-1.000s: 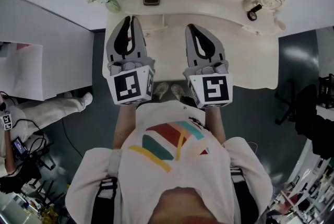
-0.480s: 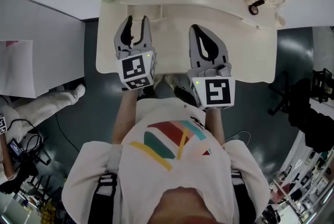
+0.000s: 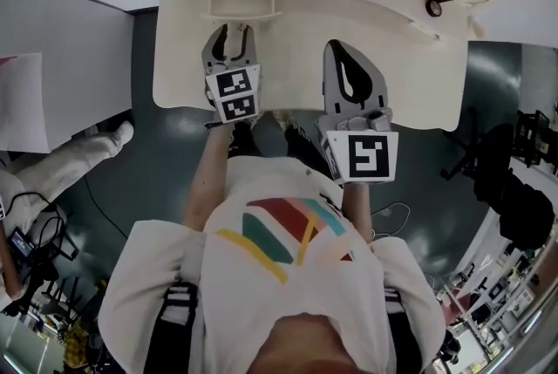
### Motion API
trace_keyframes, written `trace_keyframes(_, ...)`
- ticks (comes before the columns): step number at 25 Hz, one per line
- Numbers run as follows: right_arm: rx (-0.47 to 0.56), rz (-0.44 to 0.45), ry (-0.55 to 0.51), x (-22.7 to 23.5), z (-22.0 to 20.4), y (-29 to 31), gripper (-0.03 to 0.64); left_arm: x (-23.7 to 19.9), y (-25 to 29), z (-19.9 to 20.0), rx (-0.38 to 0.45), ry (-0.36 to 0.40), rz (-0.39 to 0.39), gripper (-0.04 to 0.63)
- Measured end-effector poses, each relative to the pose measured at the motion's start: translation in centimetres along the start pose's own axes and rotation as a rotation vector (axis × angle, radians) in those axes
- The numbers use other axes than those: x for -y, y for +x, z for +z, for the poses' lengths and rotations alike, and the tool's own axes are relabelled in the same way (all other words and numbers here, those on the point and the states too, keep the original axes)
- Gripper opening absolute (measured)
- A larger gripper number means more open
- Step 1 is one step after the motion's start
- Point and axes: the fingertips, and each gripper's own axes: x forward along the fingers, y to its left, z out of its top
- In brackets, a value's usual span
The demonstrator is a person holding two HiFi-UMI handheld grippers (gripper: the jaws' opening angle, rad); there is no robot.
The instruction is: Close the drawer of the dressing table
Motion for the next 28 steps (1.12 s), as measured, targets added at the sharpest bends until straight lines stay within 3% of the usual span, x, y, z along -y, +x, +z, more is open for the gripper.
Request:
trace_keyframes(13,-0.028,-0.052,0.009,0.6,-1.3,-1.2,0.0,0.4,2.2,-3.6,-0.103,0.021,-0.033,0.153)
trace_keyframes(23,-0.04,-0.058,0.007,0.6,-1.9,-0.9,0.0,0.5,2.8,-4.3,-0.129,0.059,-0.037,0.091)
trace_keyframes(28,-0.044,-0.055,0.001,0.6,-2.0,-0.8,0.0,0.6,2.7,-4.2,-0.127,0.064,-0.036,0.091)
